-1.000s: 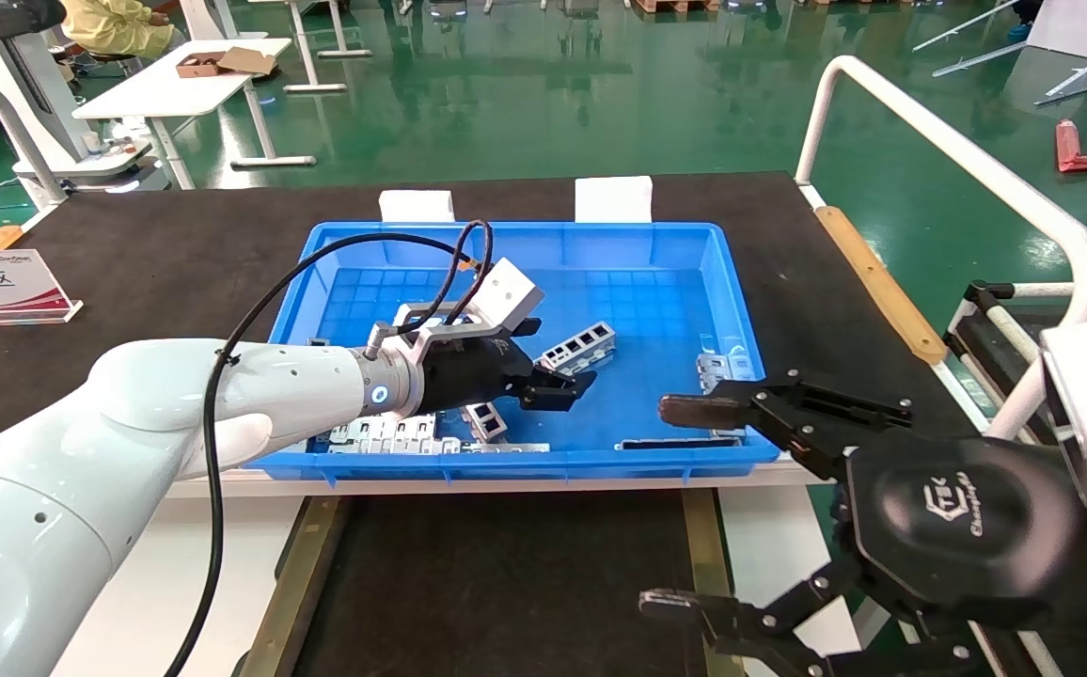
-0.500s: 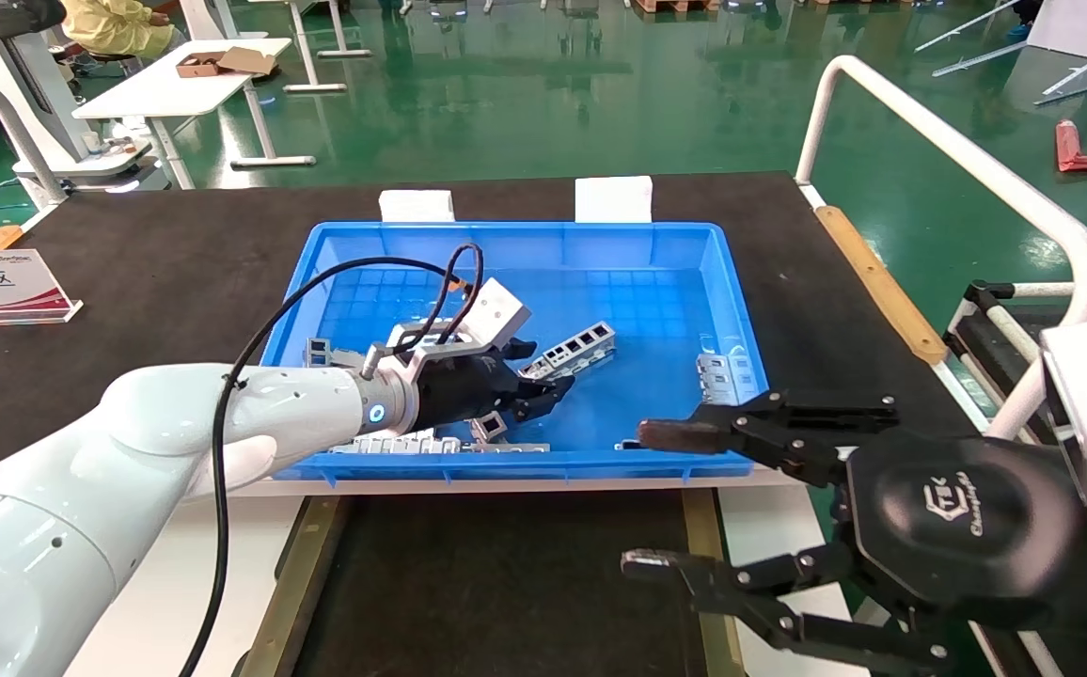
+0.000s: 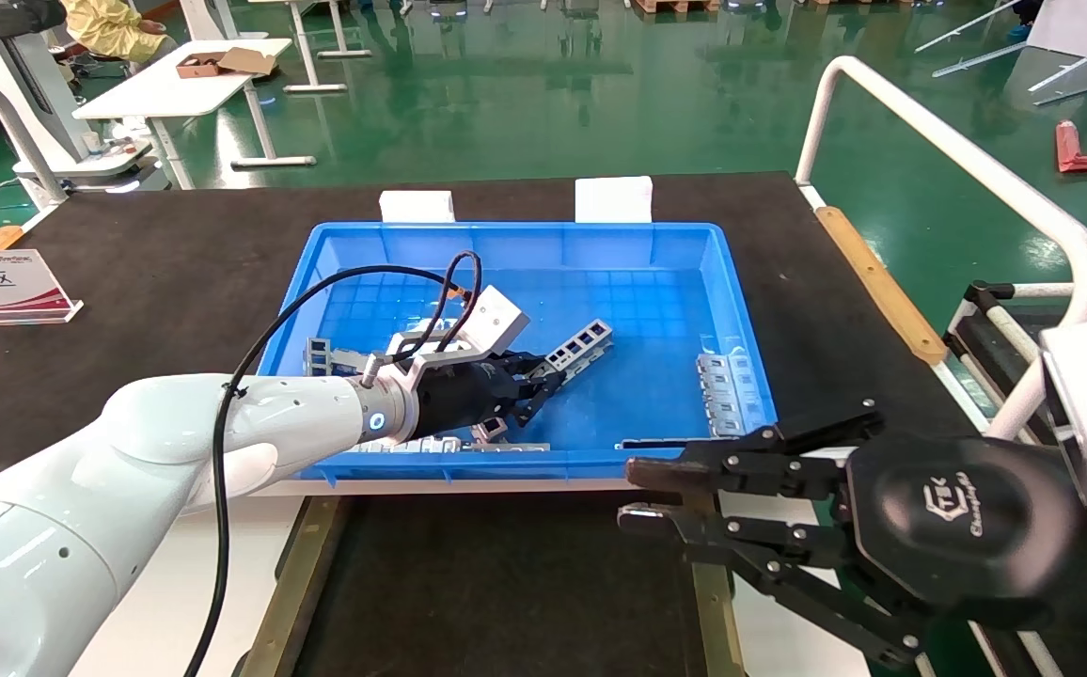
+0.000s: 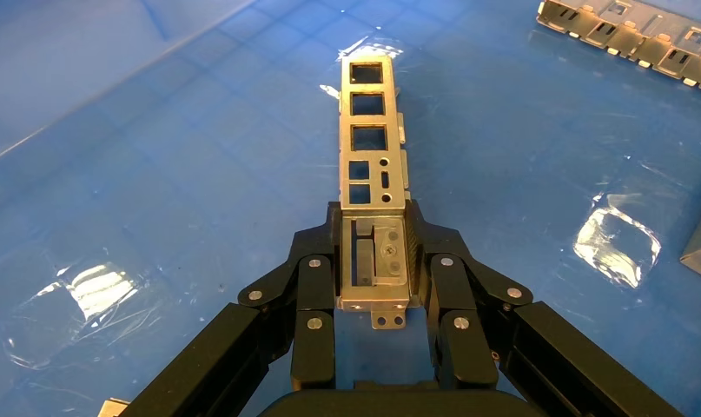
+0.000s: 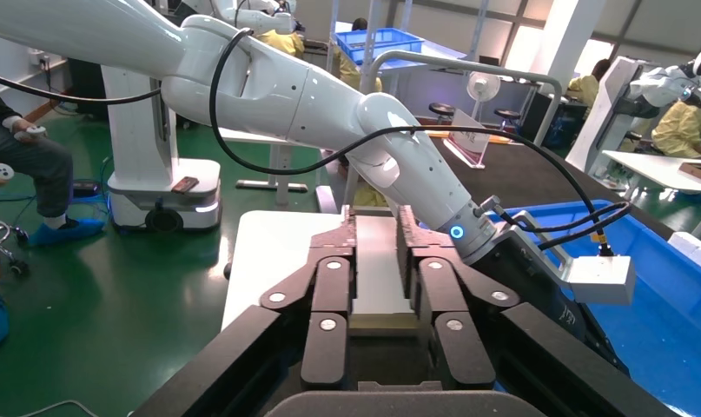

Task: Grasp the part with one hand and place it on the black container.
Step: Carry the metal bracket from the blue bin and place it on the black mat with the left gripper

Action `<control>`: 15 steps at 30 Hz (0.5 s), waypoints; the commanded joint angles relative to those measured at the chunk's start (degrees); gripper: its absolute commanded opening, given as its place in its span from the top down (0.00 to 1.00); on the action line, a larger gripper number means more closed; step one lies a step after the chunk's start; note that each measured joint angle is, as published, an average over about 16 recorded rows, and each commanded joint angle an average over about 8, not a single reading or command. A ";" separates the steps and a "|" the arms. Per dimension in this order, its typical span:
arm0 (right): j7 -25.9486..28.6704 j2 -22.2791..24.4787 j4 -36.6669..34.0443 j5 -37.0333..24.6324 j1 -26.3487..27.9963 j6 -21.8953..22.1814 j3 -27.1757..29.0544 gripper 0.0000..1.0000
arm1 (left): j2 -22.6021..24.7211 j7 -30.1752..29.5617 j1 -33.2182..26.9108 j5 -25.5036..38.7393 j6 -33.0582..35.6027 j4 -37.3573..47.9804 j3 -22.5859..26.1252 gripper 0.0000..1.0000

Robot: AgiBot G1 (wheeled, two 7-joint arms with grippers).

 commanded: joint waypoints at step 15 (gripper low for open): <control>0.00 0.00 0.00 0.01 0.00 0.00 -0.01 1.00 | -0.32 5.75 -4.08 -7.72 0.86 2.02 -1.72 1.00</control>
